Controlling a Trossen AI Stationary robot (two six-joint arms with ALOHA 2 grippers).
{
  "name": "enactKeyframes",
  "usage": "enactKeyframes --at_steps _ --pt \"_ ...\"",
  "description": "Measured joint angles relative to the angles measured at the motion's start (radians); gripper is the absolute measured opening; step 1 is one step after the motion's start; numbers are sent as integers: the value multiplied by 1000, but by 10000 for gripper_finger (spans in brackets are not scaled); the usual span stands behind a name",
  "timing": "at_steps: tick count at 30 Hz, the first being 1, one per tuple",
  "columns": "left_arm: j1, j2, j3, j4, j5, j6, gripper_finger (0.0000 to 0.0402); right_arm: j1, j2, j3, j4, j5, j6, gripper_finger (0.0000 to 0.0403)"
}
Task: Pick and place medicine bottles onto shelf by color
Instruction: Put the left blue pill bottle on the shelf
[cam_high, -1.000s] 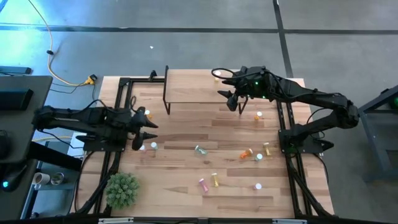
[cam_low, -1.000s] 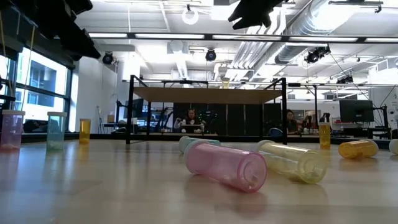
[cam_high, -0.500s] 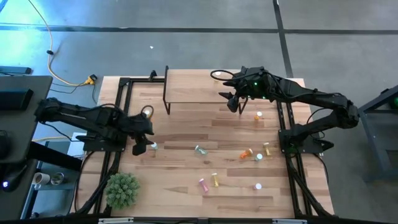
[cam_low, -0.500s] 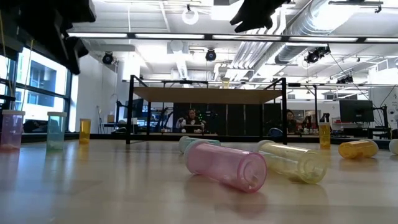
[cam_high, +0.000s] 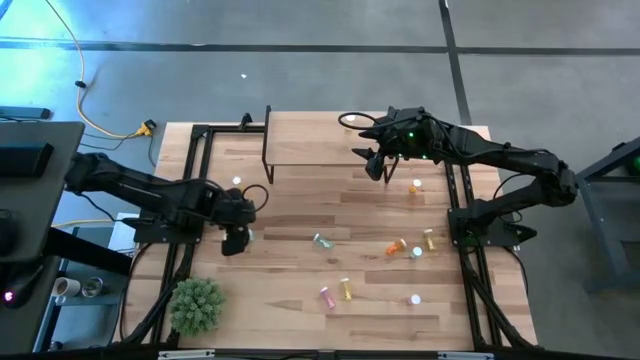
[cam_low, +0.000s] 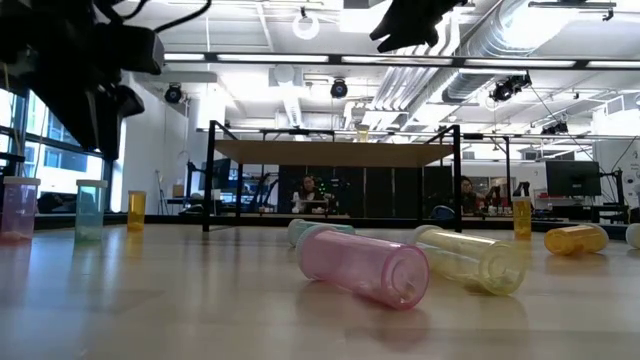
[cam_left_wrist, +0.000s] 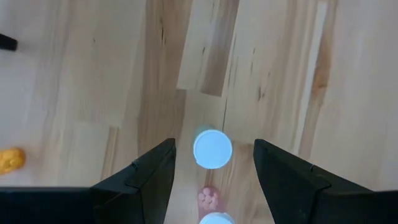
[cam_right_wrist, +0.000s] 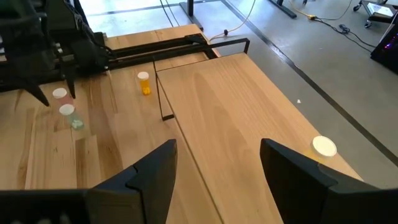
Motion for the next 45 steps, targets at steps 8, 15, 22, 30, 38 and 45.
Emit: enactKeyframes --at_steps 8,15,22,30,38,45 --pt "0 77 0 6 4 -22 204 0 0 0 0 0 0 222" --pt "0 120 0 9 16 -25 204 0 0 0 0 0 0 222" --pt "0 163 -1 51 10 -26 204 0 0 0 0 0 0 222" --pt "0 224 -1 56 8 -24 184 0 0 0 -2 0 0 222" --pt "0 231 -1 55 25 -23 136 0 0 0 -8 0 0 222" --pt "0 231 -1 56 38 -23 107 0 0 0 -8 0 0 222"
